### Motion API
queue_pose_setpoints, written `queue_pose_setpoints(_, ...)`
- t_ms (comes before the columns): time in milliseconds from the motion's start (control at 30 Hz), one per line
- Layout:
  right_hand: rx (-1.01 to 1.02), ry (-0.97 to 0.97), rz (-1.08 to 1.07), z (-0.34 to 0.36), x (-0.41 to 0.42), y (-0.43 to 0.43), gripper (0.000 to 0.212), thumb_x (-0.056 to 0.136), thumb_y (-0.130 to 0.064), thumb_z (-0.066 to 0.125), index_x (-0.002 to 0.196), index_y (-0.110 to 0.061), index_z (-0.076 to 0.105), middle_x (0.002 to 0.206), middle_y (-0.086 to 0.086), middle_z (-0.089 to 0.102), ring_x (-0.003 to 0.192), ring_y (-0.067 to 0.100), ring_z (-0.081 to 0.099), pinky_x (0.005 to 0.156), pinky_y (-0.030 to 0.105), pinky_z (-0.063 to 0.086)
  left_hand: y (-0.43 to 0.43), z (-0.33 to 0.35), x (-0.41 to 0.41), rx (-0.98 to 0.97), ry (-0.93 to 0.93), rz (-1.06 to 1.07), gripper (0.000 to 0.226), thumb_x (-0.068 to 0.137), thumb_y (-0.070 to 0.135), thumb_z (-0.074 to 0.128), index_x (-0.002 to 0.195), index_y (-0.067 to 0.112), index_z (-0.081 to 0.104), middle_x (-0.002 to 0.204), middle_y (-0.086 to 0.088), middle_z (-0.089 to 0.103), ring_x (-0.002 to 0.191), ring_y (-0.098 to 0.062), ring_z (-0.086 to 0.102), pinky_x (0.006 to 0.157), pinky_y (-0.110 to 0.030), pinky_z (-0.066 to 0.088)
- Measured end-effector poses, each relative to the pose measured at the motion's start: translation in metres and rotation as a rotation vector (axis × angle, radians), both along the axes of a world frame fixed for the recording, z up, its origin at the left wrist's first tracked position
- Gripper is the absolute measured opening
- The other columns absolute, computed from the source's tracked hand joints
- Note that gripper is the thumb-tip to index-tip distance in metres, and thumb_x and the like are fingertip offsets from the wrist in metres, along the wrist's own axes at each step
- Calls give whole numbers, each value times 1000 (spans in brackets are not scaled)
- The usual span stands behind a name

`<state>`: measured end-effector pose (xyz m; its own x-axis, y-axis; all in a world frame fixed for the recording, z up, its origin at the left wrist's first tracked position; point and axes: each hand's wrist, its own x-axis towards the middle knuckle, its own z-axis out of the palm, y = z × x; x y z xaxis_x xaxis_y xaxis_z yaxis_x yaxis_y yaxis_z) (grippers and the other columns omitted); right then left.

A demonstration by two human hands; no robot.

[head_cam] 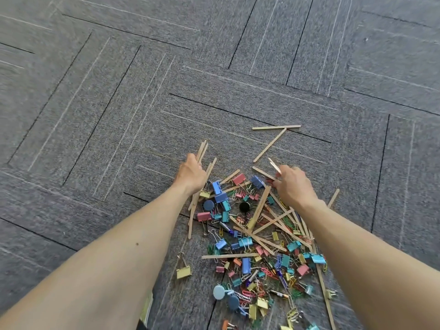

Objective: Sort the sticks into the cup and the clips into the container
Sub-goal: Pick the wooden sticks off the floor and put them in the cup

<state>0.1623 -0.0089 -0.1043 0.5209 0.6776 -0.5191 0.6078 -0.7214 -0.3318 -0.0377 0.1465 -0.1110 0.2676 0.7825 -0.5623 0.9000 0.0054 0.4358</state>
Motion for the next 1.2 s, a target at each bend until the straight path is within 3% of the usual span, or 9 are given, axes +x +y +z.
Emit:
queue_pose_setpoints(167, 1, -26, -16, -6, 1, 0, 13, 99, -18, 53, 90, -9, 51, 91, 8, 54, 79, 26, 60, 80, 48, 56, -4, -11, -9, 19, 103, -111, 25, 93, 36, 61, 101, 15, 50, 89, 0, 56, 75, -13, 52, 55, -22, 34)
queue_pose_setpoints(433, -38, -14, 27, -8, 0, 8, 19, 99, -13, 52, 81, -7, 53, 91, 12, 58, 81, 29, 61, 80, 48, 56, -5, -14, -9, 32, 165, -136, 22, 97, 27, 55, 80, 13, 54, 78, -2, 59, 62, -11, 52, 50, -23, 37)
queue_pose_setpoints(633, -42, 12, -5, -1, 2, 9, 11, 98, -2, 39, 91, -8, 44, 84, 10, 54, 73, 24, 55, 64, 39, 49, 6, -5, -19, 4, 147, -97, 23, 102, 22, 36, 107, 4, 49, 81, -5, 52, 62, -15, 48, 48, -28, 33)
queue_pose_setpoints(700, -19, 21, -36, 3, 2, 10, 13, 97, 0, 38, 91, -10, 42, 84, 11, 54, 74, 25, 55, 67, 43, 52, 8, -3, -22, 8, 147, -66, 26, 103, 20, 32, 114, 1, 46, 83, -7, 52, 62, -16, 49, 47, -29, 31)
queue_pose_setpoints(900, -30, 47, -113, 14, -5, 8, 10, 94, -5, 39, 101, -4, 47, 93, 15, 58, 84, 31, 60, 83, 50, 54, 9, -4, -30, 18, 124, -6, 26, 104, 19, 32, 117, 2, 46, 92, -11, 54, 70, -19, 49, 55, -33, 38)
queue_pose_setpoints(1033, 10, 90, -168, 12, -17, -1, 16, 100, -9, 32, 108, -2, 44, 91, 17, 58, 77, 31, 59, 74, 48, 54, 2, -9, -37, -3, 104, 66, 28, 103, 20, 33, 122, 3, 44, 101, -15, 59, 71, -21, 53, 54, -30, 41)
queue_pose_setpoints(1200, 13, 123, -214, 12, -32, -16, 20, 101, -13, 35, 90, -4, 49, 87, 12, 58, 72, 25, 57, 67, 40, 53, -13, -16, -47, 27, 138, 33, 28, 104, 30, 34, 112, 7, 46, 91, -10, 61, 71, -23, 56, 58, -32, 41)
